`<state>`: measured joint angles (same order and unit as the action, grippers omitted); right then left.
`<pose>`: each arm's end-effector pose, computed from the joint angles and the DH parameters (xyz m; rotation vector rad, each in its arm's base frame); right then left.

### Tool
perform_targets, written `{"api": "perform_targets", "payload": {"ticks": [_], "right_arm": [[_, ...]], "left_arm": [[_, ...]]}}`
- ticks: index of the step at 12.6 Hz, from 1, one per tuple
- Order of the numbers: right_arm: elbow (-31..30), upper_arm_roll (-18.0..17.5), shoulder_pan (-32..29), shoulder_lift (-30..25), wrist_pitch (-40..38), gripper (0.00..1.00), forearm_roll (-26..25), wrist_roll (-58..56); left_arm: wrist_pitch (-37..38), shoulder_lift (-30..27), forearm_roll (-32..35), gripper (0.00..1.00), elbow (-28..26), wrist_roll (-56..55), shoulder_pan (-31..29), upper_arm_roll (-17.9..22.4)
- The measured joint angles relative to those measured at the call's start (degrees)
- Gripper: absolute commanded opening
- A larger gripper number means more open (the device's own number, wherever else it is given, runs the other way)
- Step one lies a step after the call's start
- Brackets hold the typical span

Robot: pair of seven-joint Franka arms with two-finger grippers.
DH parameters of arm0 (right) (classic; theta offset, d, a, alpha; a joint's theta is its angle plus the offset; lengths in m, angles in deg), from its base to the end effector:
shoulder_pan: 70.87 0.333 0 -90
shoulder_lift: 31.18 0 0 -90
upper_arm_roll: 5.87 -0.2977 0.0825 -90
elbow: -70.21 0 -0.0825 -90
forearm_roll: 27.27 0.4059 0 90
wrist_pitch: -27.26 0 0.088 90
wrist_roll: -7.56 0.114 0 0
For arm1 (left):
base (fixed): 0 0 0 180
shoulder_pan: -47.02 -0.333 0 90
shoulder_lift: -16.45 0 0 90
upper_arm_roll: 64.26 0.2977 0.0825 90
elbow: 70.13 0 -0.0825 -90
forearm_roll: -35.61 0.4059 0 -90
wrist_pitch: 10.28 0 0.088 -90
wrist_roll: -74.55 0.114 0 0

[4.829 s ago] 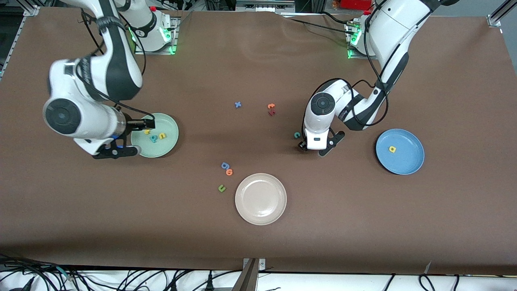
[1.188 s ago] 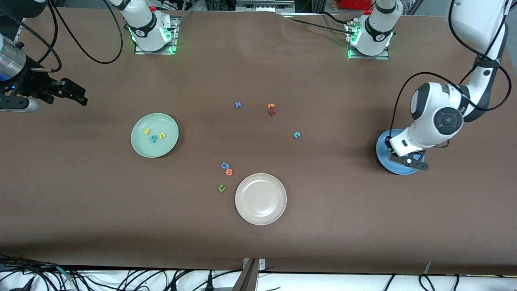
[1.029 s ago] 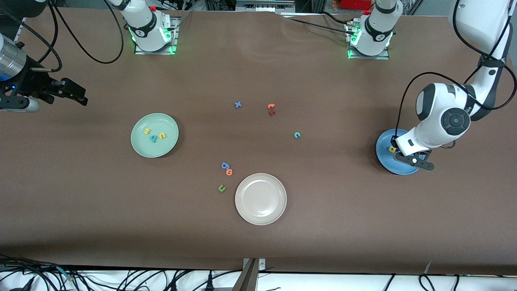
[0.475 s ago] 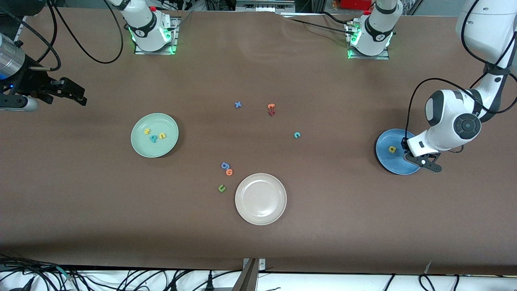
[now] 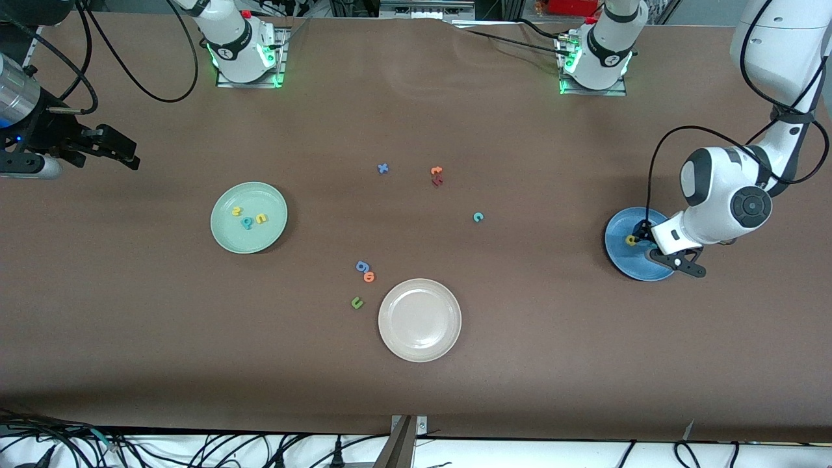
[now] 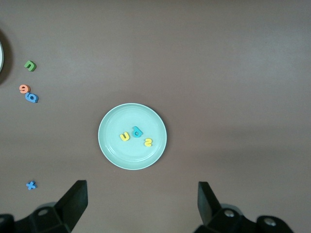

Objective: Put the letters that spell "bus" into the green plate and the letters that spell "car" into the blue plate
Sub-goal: 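Reach and grasp another central letter with the left gripper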

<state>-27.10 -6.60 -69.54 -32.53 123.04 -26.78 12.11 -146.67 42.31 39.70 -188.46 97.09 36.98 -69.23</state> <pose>0.5750 0.0216 0.5582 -3.1328 0.0695 0.0057 0.5783 0.0508 0.1601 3.0616 -0.5473 -0.2047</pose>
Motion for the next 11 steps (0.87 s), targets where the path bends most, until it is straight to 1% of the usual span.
{"api": "perform_targets", "payload": {"ticks": [3,6,11], "right_arm": [[0.0,0.0,0.01,0.0,0.0,1.0,0.0,0.0],[0.0,0.0,0.02,0.0,0.0,1.0,0.0,0.0],[0.0,0.0,0.04,0.0,0.0,1.0,0.0,0.0]], "left_arm": [[4.16,-1.78,-0.86,0.73,0.5,-12.8,3.45,-4.44],[4.7,-2.36,-0.87,0.73,0.5,-28.4,7.83,-9.23],[4.76,-2.07,-0.88,0.73,1.22,-55.69,14.02,-15.29]]}}
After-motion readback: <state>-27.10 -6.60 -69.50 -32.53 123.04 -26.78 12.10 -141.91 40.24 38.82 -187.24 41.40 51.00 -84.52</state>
